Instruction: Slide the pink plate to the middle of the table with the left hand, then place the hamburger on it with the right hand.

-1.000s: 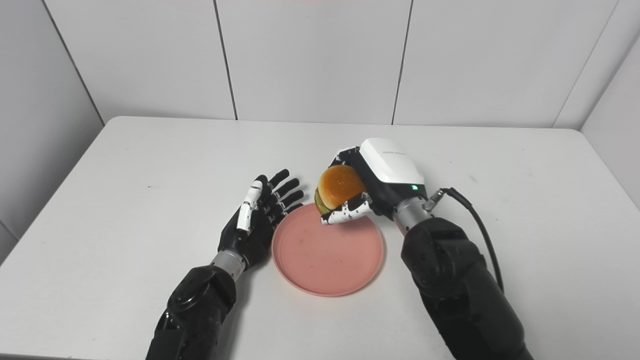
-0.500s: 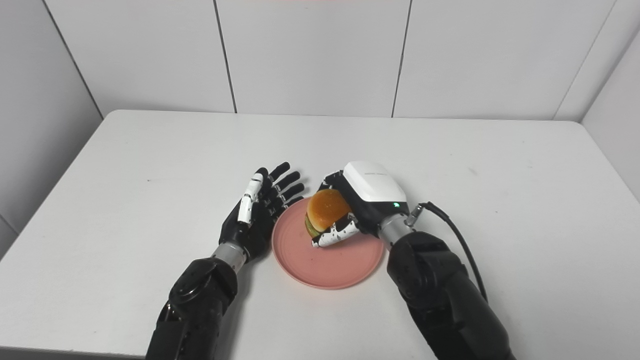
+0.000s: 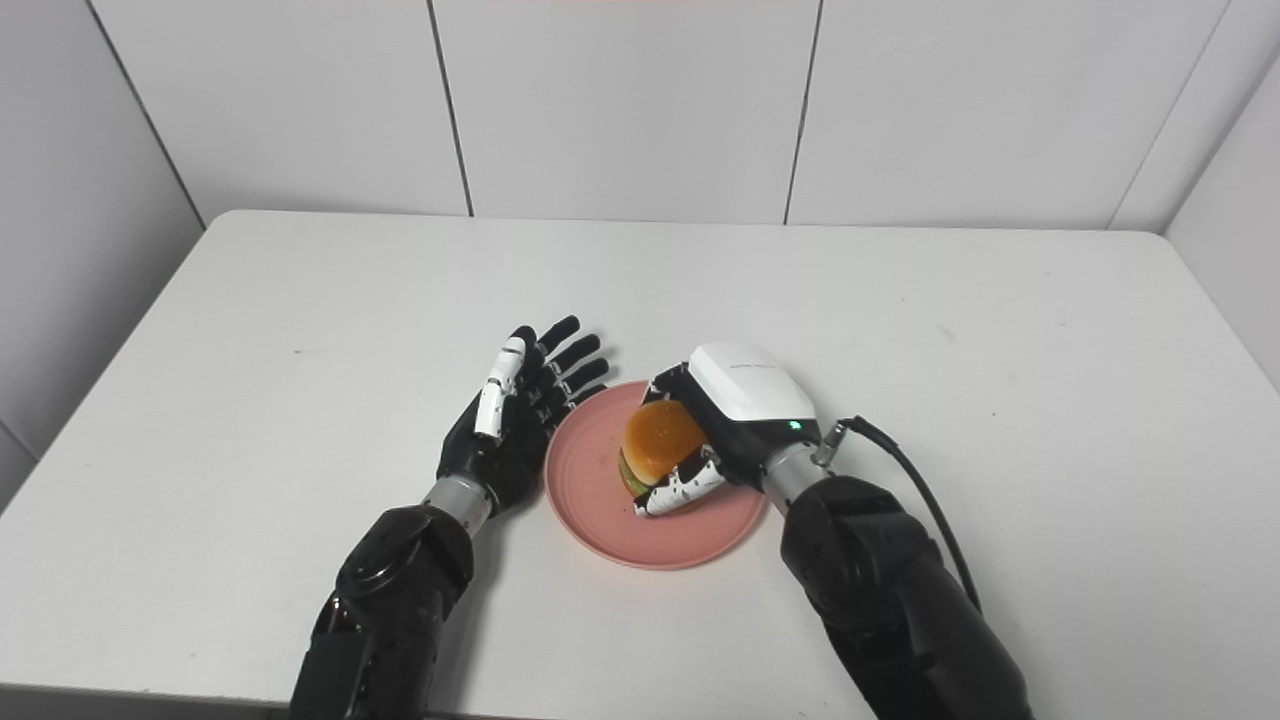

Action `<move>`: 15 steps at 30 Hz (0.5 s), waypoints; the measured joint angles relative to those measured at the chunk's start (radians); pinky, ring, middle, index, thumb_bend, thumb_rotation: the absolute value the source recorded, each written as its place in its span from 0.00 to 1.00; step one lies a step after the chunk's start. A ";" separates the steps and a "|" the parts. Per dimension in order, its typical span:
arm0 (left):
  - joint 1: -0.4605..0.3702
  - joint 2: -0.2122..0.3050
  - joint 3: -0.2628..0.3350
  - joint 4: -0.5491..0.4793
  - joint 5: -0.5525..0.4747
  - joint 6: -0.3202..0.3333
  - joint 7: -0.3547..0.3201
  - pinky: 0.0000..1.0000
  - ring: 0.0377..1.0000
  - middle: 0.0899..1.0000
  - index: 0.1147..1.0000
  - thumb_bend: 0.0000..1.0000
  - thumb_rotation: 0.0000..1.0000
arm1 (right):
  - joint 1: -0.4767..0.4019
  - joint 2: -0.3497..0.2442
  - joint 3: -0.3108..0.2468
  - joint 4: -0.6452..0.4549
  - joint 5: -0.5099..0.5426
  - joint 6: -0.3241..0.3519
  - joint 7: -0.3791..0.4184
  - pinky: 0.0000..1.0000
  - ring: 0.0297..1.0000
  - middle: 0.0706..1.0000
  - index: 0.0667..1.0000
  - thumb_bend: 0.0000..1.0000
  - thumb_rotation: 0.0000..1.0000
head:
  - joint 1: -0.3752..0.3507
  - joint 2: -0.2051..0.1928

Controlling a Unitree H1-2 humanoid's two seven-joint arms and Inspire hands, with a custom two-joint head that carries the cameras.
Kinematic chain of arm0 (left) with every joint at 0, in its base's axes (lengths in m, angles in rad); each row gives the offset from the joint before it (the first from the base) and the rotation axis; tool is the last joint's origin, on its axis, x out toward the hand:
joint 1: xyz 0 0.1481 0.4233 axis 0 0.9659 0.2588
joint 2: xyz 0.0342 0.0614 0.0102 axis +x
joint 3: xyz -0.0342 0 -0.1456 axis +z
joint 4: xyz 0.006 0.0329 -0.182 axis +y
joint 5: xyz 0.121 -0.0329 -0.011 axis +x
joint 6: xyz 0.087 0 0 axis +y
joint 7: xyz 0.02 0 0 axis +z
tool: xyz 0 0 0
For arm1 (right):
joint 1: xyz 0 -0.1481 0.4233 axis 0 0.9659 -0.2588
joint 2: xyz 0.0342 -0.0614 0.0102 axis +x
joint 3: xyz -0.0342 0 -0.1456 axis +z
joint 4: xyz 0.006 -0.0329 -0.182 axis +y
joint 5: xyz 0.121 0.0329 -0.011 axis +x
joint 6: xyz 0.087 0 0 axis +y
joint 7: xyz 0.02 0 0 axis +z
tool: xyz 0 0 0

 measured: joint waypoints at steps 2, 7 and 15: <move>0.000 0.001 -0.001 0.000 0.000 0.001 0.000 0.87 0.88 0.88 0.88 0.37 1.00 | 0.004 0.003 0.000 0.024 -0.001 -0.009 -0.003 0.22 0.28 0.34 0.45 0.51 0.13 | -0.002 0.002; 0.000 0.001 -0.001 0.000 0.000 0.001 0.000 0.86 0.87 0.88 0.88 0.37 1.00 | 0.023 0.015 -0.006 0.047 0.000 -0.016 -0.036 0.19 0.25 0.33 0.45 0.52 0.14 | -0.006 0.003; 0.000 0.001 -0.001 -0.001 0.001 0.001 0.000 0.87 0.87 0.87 0.87 0.36 1.00 | 0.030 0.012 -0.010 0.056 0.003 -0.050 -0.068 0.47 0.58 0.65 0.78 0.70 0.29 | -0.006 0.003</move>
